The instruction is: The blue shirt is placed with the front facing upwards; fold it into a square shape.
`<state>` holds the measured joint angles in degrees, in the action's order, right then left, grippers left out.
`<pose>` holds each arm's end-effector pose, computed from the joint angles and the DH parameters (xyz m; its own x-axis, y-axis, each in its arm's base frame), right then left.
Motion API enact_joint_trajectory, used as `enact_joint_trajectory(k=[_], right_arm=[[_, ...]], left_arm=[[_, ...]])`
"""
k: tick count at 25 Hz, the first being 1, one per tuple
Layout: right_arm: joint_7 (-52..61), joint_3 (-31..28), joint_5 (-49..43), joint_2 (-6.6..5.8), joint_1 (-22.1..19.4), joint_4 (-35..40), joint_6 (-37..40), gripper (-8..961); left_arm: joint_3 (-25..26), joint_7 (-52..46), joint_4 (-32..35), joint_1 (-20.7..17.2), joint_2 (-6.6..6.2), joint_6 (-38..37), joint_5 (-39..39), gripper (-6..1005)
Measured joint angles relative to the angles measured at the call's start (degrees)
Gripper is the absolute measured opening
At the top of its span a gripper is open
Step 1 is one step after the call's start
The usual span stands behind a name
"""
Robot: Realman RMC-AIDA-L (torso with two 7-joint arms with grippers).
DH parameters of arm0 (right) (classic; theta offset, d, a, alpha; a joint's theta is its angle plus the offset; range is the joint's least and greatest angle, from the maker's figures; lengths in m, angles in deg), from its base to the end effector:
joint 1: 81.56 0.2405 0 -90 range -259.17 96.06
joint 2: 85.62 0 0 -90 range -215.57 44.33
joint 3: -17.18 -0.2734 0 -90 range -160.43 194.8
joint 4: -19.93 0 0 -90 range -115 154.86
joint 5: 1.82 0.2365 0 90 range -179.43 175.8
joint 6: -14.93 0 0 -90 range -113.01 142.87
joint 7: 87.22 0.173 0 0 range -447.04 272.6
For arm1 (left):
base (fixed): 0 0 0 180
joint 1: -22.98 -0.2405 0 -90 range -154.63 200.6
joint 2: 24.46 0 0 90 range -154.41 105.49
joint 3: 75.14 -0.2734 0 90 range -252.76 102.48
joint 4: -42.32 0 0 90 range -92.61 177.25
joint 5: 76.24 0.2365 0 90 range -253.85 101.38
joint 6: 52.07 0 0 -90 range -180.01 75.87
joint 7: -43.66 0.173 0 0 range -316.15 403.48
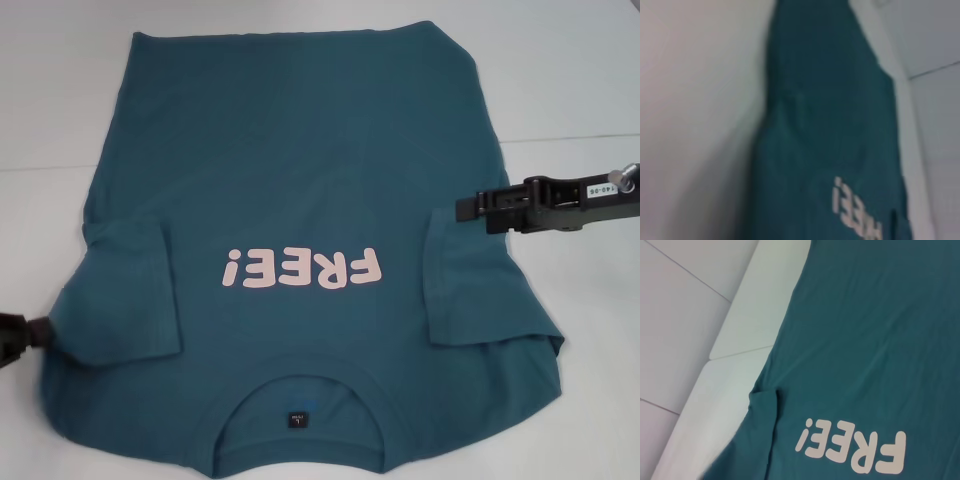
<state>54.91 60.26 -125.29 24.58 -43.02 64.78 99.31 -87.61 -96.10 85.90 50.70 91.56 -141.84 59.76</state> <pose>0.2645 0.4421 0.0452 0.2699 -0.8682 -0.4165 -0.9550 -0.2965 -0.0008 -0.3782 0.3492 0.0486 -0.1815 0.8136 0.5524 0.9759 0.0796 0.2033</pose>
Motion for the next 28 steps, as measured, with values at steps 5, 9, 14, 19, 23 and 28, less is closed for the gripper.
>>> enact_joint_trajectory(k=[5,9,14,19,23,28], right_arm=[[-0.02,-0.22,-0.17,-0.35,-0.05,-0.06,0.42,763],[-0.02,-0.24,-0.43,-0.44,-0.05,-0.09,0.52,762],[-0.02,-0.28,-0.45,-0.51,-0.05,-0.12,0.52,762],[-0.01,-0.28,-0.45,-0.51,-0.05,-0.12,0.45,764],[0.02,-0.28,-0.45,-0.58,-0.12,-0.12,0.29,763],[-0.01,-0.28,-0.45,-0.6,-0.13,-0.12,0.1,763]], left_arm=[[1.49,1.31,0.16,-0.24,-0.23,-4.08,-0.81,87],[1.49,1.24,0.84,-0.63,-0.26,-2.6,0.05,109],[0.21,1.31,2.32,-0.87,-0.26,1.87,3.27,137],[0.22,-2.22,2.91,-1.06,-0.2,7.02,6.95,165],[0.78,-3.99,2.78,-1.78,0.08,8.99,7.2,188],[0.42,-4.11,1.34,-1.51,0.15,10.6,7.1,379]])
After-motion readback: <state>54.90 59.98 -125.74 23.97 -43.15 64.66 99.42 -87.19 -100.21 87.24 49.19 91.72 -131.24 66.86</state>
